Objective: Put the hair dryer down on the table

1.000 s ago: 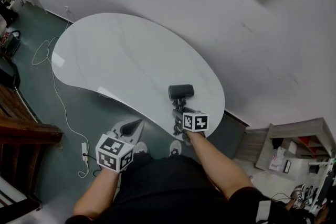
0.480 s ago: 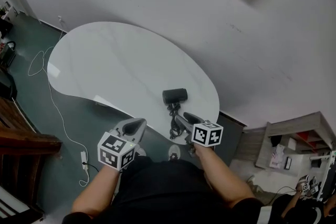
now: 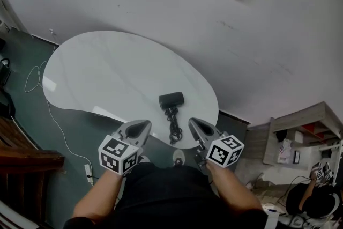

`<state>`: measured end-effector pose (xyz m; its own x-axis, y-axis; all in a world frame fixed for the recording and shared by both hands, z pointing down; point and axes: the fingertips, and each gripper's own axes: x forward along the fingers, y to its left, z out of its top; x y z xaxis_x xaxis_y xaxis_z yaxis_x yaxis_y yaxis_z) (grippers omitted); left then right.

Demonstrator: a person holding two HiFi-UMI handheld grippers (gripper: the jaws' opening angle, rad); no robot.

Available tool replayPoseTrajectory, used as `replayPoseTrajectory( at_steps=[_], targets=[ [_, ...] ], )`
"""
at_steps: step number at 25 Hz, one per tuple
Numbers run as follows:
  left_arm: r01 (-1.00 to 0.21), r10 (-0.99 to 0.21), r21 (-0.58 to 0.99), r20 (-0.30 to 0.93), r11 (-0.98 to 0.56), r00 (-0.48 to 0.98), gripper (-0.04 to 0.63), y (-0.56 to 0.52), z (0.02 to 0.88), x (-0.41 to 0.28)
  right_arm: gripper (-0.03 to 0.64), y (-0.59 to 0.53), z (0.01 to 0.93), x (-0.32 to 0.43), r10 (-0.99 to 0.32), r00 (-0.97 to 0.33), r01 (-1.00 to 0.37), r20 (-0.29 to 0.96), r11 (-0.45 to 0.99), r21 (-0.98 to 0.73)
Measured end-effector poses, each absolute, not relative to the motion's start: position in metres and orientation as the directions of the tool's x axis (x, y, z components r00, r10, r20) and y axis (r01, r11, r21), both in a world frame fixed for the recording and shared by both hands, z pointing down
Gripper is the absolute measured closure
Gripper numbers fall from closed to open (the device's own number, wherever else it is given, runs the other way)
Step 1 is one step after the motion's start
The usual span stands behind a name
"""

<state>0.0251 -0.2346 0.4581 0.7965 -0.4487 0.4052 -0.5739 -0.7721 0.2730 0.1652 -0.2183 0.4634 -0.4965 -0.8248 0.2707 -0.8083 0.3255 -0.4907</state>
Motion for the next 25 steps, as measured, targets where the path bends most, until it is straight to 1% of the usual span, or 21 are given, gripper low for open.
replayPoseTrajectory(
  at_steps=[6,15,25],
  targets=[
    [-0.554,-0.429,0.279,0.401,-0.785,0.809,0.584,-0.231,0.458,0.033,0.607,-0.208,0.451,0.186,-0.863,-0.43,-0.863,0.263,0.308,-0.399],
    [-0.544,-0.417,0.276,0.405,-0.793,0.814,0.584,-0.228,0.463,0.039,0.609,-0.193,0.448,0.202,-0.879,-0.393,-0.896,0.269,0.3,-0.328],
    [-0.545,-0.416,0.272,0.41,-0.793,0.811,0.584,-0.229,0.463,0.045,0.609,-0.191,0.456,0.204,-0.873,-0.402,-0.891,0.275,0.304,-0.336]
  ],
)
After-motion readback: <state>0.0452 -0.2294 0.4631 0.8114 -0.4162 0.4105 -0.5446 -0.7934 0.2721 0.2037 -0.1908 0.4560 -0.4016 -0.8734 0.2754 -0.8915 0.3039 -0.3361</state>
